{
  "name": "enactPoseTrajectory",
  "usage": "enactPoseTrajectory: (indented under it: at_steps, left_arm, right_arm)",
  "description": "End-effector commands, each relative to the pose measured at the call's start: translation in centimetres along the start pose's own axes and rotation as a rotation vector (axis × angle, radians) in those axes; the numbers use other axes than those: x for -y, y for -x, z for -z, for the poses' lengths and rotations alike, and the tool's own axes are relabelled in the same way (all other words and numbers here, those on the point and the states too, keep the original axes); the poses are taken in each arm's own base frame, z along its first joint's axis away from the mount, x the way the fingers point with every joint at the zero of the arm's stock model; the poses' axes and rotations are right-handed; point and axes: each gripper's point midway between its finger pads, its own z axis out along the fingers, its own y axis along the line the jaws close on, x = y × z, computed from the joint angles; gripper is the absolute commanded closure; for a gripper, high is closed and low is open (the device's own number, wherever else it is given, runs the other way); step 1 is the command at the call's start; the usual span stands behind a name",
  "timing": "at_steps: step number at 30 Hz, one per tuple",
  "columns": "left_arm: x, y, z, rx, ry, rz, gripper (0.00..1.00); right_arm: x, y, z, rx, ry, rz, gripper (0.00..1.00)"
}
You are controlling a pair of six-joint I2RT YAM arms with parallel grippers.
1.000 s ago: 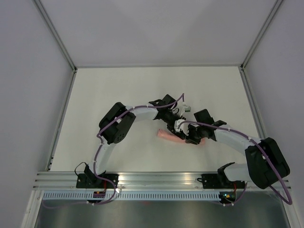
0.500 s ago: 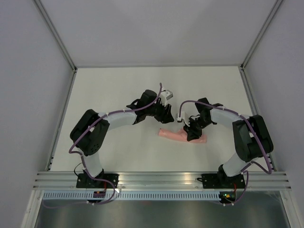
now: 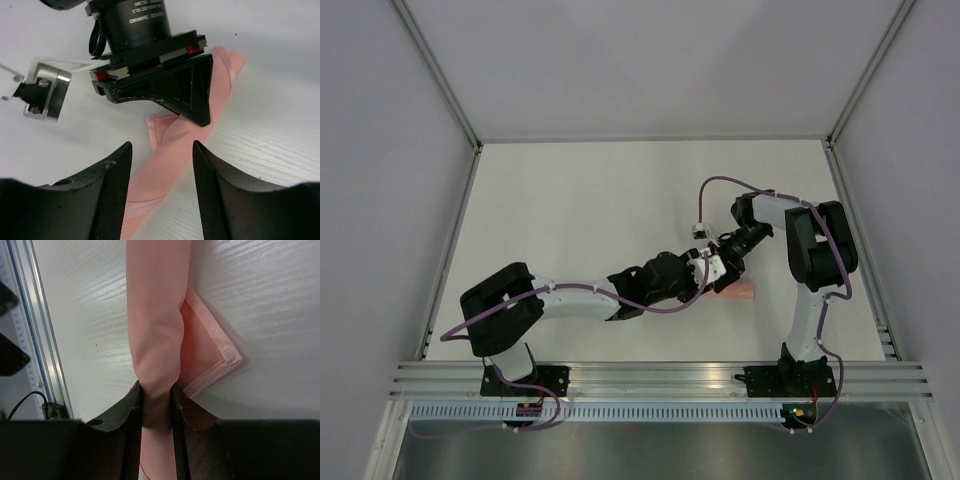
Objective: Fold the napkin, place the utensils inside, and roll it up
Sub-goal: Roll the napkin with the utensil
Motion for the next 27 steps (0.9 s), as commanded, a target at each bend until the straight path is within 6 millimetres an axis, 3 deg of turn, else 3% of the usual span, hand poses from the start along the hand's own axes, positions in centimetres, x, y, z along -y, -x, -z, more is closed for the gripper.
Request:
enactPoseTrajectory:
  at_steps: [1, 5, 10, 19, 27]
  left_arm:
    - [-1.2, -0.1, -0.9, -0.003, 0.119, -0.239, 0.42]
    - [0.6, -2.3, -2.2, -0.044, 0.099, -0.380, 0.40]
    - [2.3, -3.3, -3.1, -0.042, 0.088, -0.478, 0.36]
    - [2.6, -5.6, -4.5, -0.097, 0.082, -0.563, 0.33]
    - [3.4, -9.7, -5.0, -0.242, -0.036, -0.491, 0.34]
  right_arm:
    - [1.7, -0.5, 0.1, -0.030, 0.005, 0.029, 0.77]
    - [2.2, -0.7, 0.0, -0.030, 0.013, 0.003, 0.77]
    - [2.4, -1.0, -0.1, -0.039, 0.011, -0.012, 0.77]
    - [2.8, -1.1, -0.1, -0.043, 0.006, -0.029, 0.77]
    - [2.9, -1.2, 0.1, -0.041, 0.008, -0.038, 0.77]
